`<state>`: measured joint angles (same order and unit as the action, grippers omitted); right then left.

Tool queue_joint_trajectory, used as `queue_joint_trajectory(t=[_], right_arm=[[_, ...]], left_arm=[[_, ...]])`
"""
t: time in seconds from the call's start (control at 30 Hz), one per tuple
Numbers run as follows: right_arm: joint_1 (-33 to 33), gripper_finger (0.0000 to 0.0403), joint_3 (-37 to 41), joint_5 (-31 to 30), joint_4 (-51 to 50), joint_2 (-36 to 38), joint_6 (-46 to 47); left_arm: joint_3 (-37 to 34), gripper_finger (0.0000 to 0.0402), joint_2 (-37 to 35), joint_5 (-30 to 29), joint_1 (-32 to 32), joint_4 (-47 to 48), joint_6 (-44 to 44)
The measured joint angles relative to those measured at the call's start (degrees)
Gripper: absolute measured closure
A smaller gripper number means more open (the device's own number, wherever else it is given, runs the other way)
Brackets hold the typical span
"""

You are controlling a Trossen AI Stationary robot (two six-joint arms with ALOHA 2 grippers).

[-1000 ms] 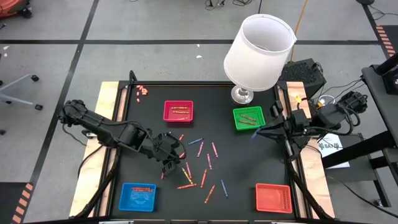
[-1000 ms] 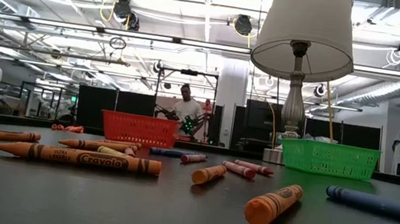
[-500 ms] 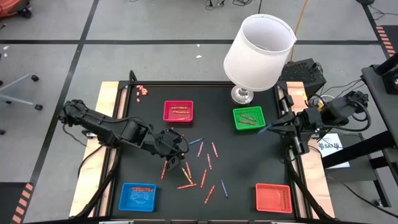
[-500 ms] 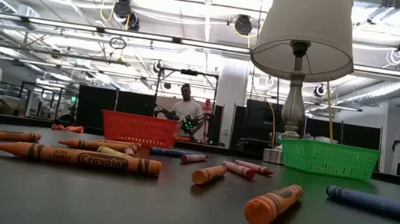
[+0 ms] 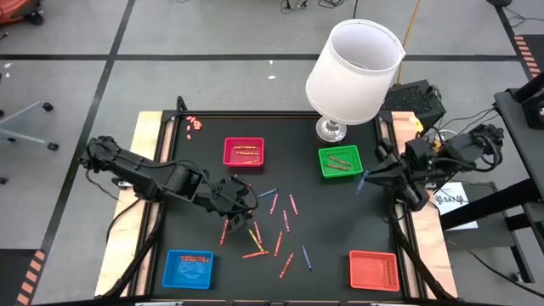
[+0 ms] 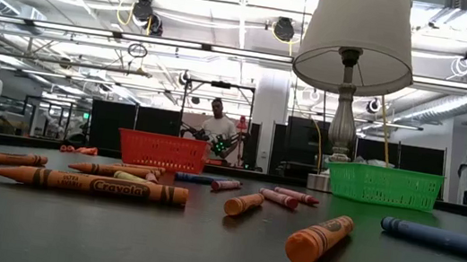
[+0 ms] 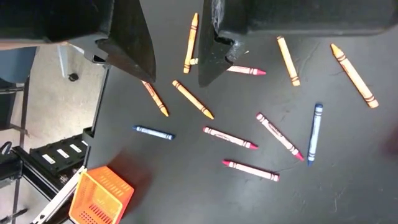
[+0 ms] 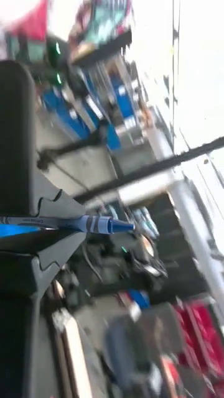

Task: Sort crayons
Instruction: Put the blue crayon into the orange basket

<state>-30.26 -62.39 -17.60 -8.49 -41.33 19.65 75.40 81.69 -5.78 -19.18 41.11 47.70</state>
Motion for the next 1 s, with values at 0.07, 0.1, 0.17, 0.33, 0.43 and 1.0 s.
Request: queue_joint_trajectory(t=[0.07, 0.1, 0.17, 0.33, 0.43, 1.0], right_arm=[[-0.3, 0.0403, 0.0, 3.7, -1.2, 0.0, 2.0], [-0.5, 0.0403, 0.0, 5.8, -1.8, -0.2, 3.1], [-0.9, 0.0403, 0.0, 9.6, -3.3, -0.4, 5.9], [-1.9, 0.0403, 0.0, 14.2, -11.9, -1.5, 18.0], [-2.9, 0.0403, 0.0, 17.1, -18.9, -2.6, 25.2], [-9.2, 0.0403, 0.0, 26.0, -48.5, -17.0, 48.4]], left_arm=[[0.0, 0.0282, 0.0, 0.1, -0.1, 0.0, 0.0], [0.0, 0.0282, 0.0, 0.2, -0.1, 0.0, 0.0], [0.0, 0.0282, 0.0, 0.2, -0.1, 0.0, 0.0], [0.0, 0.0282, 0.0, 0.1, -0.1, 0.1, -0.3], [0.0, 0.0282, 0.0, -0.4, -0.1, 0.1, -0.5], [0.0, 0.0282, 0.0, -2.1, 0.1, 7.1, -0.5]])
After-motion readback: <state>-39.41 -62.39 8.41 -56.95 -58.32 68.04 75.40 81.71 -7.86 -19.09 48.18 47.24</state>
